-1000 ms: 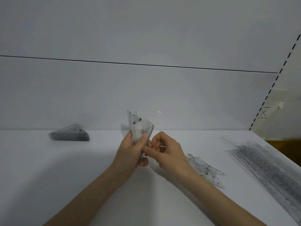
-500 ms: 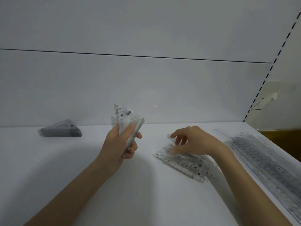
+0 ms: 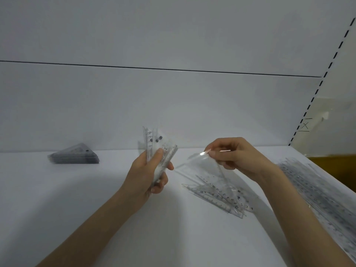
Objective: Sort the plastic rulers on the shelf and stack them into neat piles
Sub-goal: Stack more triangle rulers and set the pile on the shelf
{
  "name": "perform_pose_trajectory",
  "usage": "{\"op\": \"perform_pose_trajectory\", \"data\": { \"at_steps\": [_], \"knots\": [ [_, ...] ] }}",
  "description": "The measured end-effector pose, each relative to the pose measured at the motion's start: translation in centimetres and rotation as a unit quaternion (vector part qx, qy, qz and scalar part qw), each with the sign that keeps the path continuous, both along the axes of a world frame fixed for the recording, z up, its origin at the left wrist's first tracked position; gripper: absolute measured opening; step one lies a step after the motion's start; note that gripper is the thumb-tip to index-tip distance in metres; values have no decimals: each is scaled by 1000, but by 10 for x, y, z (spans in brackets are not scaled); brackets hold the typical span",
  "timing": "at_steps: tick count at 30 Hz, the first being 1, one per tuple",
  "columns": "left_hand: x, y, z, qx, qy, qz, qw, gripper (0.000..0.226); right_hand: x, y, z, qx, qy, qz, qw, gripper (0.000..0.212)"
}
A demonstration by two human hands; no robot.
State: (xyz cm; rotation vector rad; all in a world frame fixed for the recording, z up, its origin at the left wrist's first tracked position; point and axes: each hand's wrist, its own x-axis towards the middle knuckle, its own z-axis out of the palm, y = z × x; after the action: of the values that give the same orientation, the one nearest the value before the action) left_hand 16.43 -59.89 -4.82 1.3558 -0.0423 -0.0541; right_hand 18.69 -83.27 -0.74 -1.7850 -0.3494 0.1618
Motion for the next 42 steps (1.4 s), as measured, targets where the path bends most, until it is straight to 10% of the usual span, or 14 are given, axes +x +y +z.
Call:
{"op": "perform_pose_trajectory", "data": {
  "at_steps": [5,20,32,36,42],
  "knots": [
    [-4,-5,5,-16,36,-61,997,43,-8,32,-2,183,29,-3,983,8],
    [-9,-8,6,29,-2,-68,997,44,-11,64,-20,120,-36,-131,983,11],
    [-3,-2,3,-28,27,-95,995,44,-5,42,-12,-62,-121,-160,978,12],
    [1,3,6,-62,33,-91,993,45,6,-4,-6,-293,-107,-110,944,3],
    [3,3,6,-92,53,-97,990,45,6,-7,-14,-467,-15,11,884,52]
  ]
}}
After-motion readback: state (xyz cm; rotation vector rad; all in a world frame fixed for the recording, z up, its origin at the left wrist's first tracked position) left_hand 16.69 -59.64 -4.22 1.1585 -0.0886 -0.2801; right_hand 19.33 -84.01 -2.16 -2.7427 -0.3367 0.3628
